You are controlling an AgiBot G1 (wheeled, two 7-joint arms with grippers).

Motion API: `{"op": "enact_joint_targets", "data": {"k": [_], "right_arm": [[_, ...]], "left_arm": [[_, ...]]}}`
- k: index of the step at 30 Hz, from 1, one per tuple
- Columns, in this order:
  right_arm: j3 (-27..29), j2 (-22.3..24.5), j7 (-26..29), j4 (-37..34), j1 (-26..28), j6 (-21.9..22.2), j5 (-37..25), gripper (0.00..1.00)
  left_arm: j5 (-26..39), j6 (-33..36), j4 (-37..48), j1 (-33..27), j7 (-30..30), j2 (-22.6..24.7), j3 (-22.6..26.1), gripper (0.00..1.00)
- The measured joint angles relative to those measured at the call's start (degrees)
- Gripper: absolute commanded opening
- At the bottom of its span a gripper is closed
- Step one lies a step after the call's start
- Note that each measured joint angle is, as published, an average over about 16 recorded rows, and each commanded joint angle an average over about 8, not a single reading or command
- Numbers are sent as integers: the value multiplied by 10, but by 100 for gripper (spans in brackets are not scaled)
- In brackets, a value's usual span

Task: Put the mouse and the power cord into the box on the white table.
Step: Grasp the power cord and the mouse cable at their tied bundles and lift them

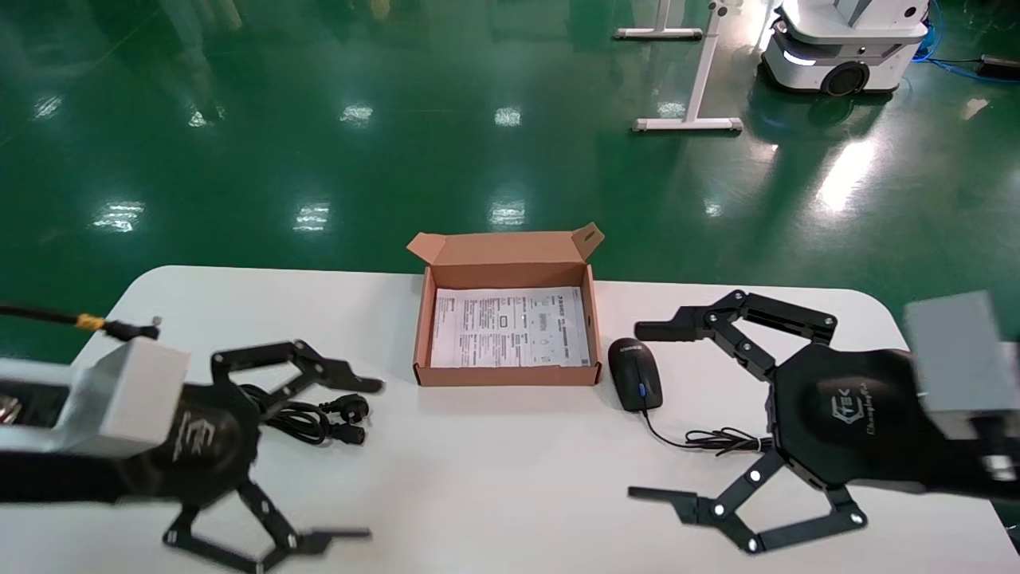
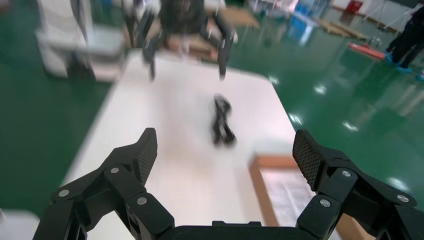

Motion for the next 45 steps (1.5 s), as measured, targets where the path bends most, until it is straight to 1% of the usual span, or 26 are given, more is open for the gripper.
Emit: {"op": "enact_joint_targets", "data": {"k": [3, 7, 12, 16, 20, 24, 32, 33, 40, 41, 45], "right_arm": [[-22, -3, -55, -42, 27, -5, -48, 100], [-56, -12, -129, -105, 64, -5, -115, 100], [-97, -32, -216, -191, 107, 3, -197, 100], [-124, -57, -275, -260, 139, 14, -252, 100], [-147, -85, -326, -329, 168, 28, -298, 100], [-165, -114, -370, -395, 194, 45, -334, 100], [-186, -159, -430, -500, 229, 79, -375, 100], [-188, -164, -435, -512, 233, 83, -378, 93], [-194, -183, -454, -564, 247, 101, -390, 6], [-194, -184, -454, -568, 248, 102, -391, 0], [-195, -187, -456, -578, 250, 106, -392, 0]], "left_arm": [[64, 1, 32, -43, 30, 9, 40, 100], [145, -3, 94, -94, 82, 31, 86, 100], [237, -12, 197, -151, 158, 74, 137, 100], [293, -27, 291, -187, 221, 112, 167, 100], [331, -47, 382, -213, 281, 149, 186, 100], [354, -69, 462, -230, 335, 181, 197, 100], [373, -109, 574, -245, 415, 226, 207, 100], [375, -113, 585, -246, 423, 230, 208, 93], [380, -130, 631, -254, 455, 247, 210, 6], [380, -131, 634, -254, 458, 248, 211, 0], [381, -133, 641, -256, 462, 250, 211, 0]]}}
